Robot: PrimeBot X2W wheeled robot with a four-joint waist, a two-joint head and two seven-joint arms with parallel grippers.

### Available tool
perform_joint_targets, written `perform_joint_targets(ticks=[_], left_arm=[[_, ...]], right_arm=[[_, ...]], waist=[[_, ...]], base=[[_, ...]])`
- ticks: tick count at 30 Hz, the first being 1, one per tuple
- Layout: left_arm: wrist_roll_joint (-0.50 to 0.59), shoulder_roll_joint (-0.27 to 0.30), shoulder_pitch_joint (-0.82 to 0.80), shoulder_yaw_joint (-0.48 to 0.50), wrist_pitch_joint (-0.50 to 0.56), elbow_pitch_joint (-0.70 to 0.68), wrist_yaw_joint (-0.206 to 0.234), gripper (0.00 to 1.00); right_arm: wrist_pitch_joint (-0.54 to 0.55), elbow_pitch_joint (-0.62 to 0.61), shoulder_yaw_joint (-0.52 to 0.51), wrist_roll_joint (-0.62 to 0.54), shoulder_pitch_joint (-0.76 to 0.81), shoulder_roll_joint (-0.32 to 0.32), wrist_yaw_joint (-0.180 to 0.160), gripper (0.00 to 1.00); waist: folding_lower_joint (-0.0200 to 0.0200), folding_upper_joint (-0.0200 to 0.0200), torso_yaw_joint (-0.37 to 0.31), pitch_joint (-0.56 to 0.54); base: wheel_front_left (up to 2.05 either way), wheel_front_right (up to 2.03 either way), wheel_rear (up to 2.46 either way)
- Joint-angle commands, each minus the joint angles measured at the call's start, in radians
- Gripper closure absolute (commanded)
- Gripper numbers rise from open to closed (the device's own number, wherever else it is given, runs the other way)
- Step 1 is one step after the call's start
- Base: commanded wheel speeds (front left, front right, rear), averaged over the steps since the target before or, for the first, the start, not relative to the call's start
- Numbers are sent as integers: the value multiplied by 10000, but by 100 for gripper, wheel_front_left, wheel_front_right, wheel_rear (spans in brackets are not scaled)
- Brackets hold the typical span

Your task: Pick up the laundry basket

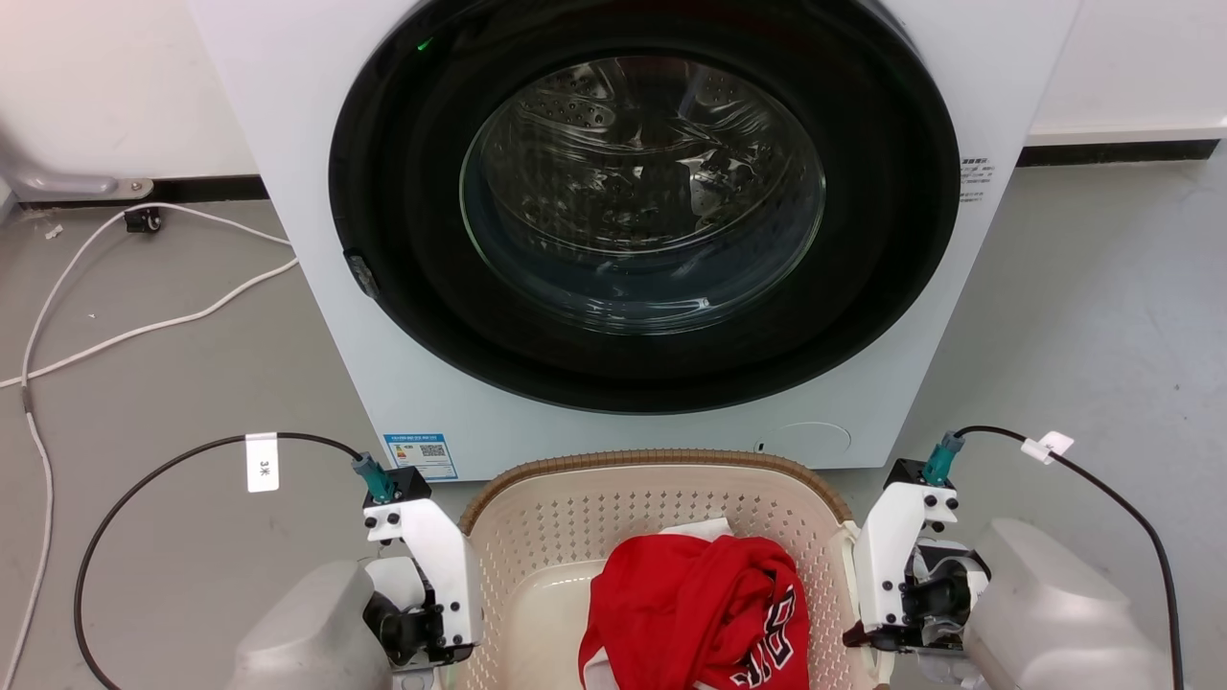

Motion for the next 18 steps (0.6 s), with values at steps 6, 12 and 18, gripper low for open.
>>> perform_joint_targets(ticks=[6, 12, 18], left_arm=[[-227, -121, -131, -166, -108, -137, -102, 100], [-341, -108, -134, -274, -129, -106, -102, 100], [-445, -100, -158, -373, -170, -78, -102, 100]], right_arm=[[79, -67, -171, -2, 110, 143, 53, 100], [82, -67, -259, -57, 97, 145, 53, 100], [100, -66, -343, -121, 127, 115, 53, 100]], waist=[[1, 0, -5, 7], [1, 0, -13, 20], [1, 0, 2, 38]], base=[[0, 0, 0], [0, 0, 0], [0, 0, 0]])
